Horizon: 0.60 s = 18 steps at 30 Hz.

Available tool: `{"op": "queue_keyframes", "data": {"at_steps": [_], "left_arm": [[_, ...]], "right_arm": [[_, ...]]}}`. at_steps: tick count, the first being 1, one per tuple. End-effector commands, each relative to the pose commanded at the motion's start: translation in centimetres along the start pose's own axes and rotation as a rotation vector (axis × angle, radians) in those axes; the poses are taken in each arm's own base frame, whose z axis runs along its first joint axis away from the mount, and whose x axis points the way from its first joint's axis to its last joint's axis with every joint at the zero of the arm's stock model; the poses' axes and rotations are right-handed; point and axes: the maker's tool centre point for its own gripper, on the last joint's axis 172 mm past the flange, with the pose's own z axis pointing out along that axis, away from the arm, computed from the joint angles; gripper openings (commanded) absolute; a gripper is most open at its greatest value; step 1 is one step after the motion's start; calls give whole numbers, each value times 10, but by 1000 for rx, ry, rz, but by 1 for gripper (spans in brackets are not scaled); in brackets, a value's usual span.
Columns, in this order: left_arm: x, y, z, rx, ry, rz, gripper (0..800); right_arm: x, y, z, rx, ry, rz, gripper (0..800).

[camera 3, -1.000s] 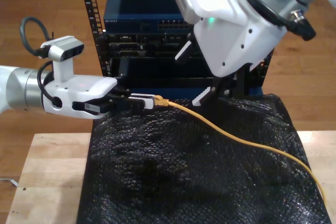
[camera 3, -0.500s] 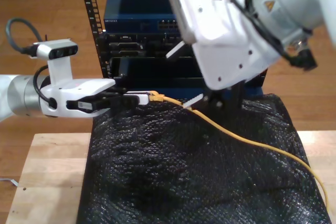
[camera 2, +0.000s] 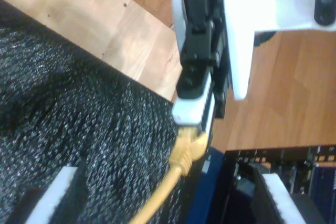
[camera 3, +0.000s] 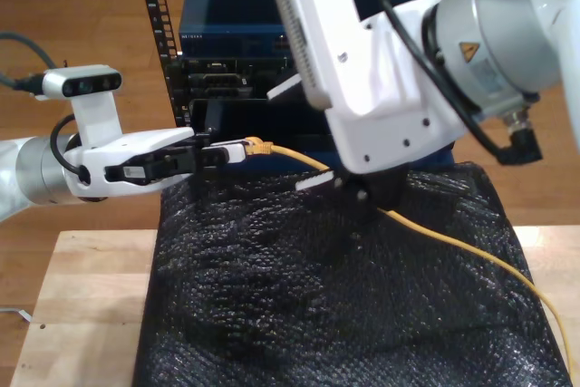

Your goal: Grab the cable and plug it in

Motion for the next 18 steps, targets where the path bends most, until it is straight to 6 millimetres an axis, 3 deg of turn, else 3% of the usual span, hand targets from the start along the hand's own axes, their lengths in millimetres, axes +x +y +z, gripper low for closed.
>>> {"op": "queue_keyframes", "data": {"at_steps": [13,18], "left_arm": [[10,16,2,-78,47,-31,7],[11,23,3,-105,53,-32,7]], "right_arm": [[13,6,0,-72,12,-55,736],[38,4,8,-97,46,-131,735]]}}
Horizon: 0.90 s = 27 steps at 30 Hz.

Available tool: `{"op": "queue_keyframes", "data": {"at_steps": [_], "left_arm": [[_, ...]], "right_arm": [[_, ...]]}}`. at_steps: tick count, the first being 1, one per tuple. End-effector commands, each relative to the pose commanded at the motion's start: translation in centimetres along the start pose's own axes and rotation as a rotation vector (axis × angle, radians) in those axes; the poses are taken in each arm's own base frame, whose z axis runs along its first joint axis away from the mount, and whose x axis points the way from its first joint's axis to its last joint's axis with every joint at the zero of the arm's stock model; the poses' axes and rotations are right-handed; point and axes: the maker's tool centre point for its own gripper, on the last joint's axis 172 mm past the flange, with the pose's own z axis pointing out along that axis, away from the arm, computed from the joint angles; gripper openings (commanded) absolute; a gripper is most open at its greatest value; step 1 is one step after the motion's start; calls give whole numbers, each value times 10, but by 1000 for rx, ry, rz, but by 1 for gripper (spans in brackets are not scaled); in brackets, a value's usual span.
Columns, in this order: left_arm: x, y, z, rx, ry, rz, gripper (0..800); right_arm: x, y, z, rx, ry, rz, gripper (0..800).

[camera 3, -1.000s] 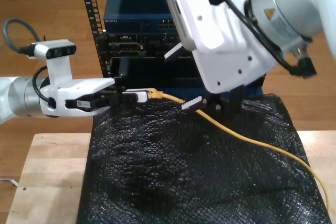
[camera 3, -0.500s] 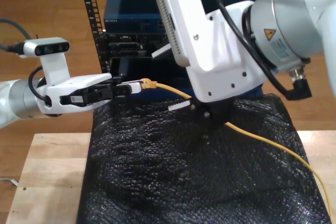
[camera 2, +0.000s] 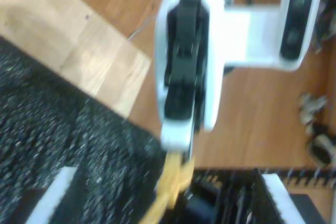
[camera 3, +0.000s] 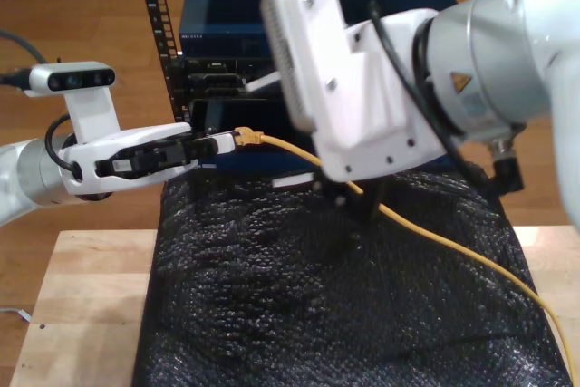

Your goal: Grab the cable and plug it in

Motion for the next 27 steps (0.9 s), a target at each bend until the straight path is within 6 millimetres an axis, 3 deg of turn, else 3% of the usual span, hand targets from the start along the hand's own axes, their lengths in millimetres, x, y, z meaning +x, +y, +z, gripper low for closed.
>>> {"op": "queue_keyframes", "data": {"at_steps": [18,25,27], "left_arm": [[4,10,0,-50,28,1,9],[4,11,1,-53,30,2,9],[4,13,2,-62,30,0,9]], "right_arm": [[-7,14,-3,-70,-19,3,646],[-6,14,-2,-70,-18,4,466],[-7,14,-2,-68,-18,4,457]]}}
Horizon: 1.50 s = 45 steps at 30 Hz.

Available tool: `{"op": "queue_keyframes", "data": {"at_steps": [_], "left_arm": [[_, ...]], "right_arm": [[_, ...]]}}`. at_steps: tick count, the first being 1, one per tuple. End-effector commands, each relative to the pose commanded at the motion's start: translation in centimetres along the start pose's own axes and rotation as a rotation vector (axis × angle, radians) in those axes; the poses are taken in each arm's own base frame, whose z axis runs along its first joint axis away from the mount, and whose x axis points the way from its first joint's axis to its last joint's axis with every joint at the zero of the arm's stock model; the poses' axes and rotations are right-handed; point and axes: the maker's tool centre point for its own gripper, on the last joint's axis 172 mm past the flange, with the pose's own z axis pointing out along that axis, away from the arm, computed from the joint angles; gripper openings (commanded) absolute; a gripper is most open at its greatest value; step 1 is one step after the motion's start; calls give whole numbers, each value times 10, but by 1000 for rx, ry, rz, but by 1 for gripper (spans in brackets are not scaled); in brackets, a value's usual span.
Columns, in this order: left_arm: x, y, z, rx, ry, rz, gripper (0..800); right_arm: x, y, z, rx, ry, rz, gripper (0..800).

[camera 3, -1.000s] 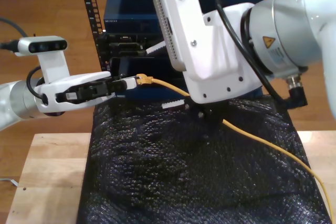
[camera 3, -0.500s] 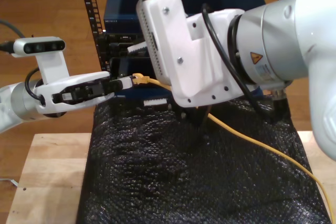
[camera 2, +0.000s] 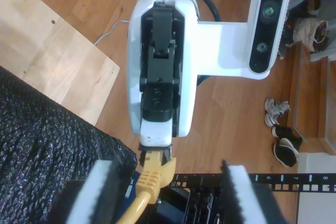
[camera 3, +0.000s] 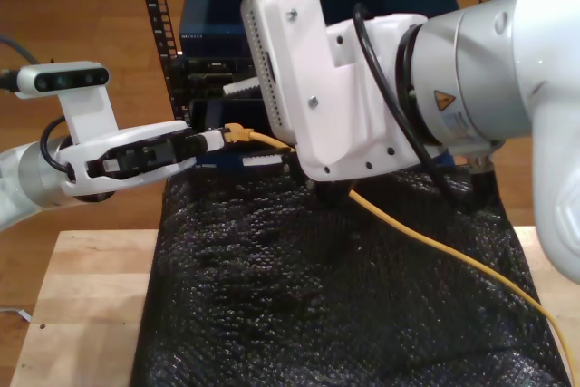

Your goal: Grab the cable and plug it in

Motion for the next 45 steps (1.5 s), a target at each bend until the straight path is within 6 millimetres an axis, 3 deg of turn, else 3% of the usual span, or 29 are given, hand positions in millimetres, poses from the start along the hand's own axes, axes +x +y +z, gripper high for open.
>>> {"op": "queue_keyframes", "data": {"at_steps": [26,31,45], "left_arm": [[2,7,1,-37,32,-69,16],[3,7,1,-41,34,-69,16],[2,11,3,-57,32,-69,16]], "right_arm": [[2,-3,3,8,4,3,284],[11,-6,4,14,20,-10,280],[12,-5,3,10,21,-10,270]]}}
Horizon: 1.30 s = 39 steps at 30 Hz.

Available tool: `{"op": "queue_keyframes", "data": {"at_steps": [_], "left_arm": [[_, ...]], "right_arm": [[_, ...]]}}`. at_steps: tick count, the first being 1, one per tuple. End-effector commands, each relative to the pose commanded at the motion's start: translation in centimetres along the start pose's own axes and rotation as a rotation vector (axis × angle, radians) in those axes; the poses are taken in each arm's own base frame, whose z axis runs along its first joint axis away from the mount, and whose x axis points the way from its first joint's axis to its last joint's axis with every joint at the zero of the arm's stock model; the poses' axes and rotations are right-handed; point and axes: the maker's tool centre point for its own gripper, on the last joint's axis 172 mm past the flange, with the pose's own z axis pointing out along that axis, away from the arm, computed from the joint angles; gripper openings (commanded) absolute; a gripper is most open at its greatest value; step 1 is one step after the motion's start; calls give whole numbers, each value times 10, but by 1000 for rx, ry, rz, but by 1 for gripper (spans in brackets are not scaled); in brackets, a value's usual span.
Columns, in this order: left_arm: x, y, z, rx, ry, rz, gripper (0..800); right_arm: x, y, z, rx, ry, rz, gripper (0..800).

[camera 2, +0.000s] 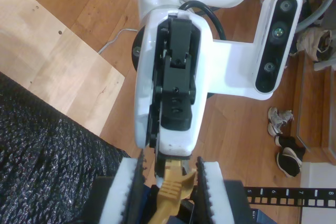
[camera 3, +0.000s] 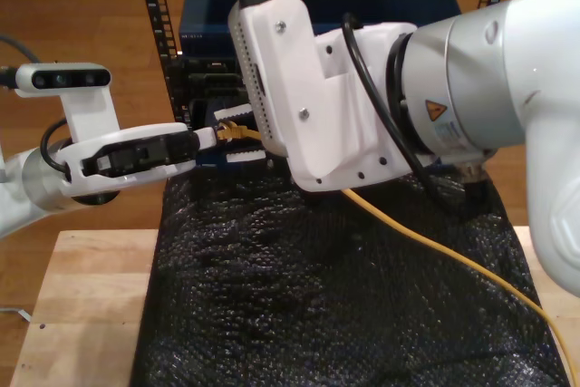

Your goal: Grab the cable and plug it in

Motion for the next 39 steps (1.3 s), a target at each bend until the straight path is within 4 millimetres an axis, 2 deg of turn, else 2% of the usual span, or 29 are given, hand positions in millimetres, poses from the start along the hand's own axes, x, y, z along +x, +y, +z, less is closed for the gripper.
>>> {"op": "queue_keyframes", "data": {"at_steps": [9,16,22,28,30,34,35,36,38,39], "left_arm": [[0,0,0,-1,-1,1,16],[0,0,0,-2,0,0,20],[0,1,0,-3,-2,0,20],[0,2,1,-8,-2,0,20],[0,3,1,-9,-3,1,20],[0,3,1,-11,-3,1,34],[1,3,1,-9,-2,2,63],[1,3,1,-9,-2,2,153],[1,3,1,-11,0,2,476],[1,3,1,-9,2,4,530]], "right_arm": [[1,1,-2,-4,1,-1,262],[1,3,-3,-10,1,0,196],[1,3,-2,-10,0,0,183],[0,3,-3,-12,-2,1,110],[0,3,-2,-11,-1,3,52],[-1,5,-3,-22,-4,8,17],[-1,5,-3,-22,-4,12,8],[-2,5,-3,-22,-5,17,4],[-1,5,-3,-23,-4,17,2],[-1,5,-3,-22,-4,20,2]]}}
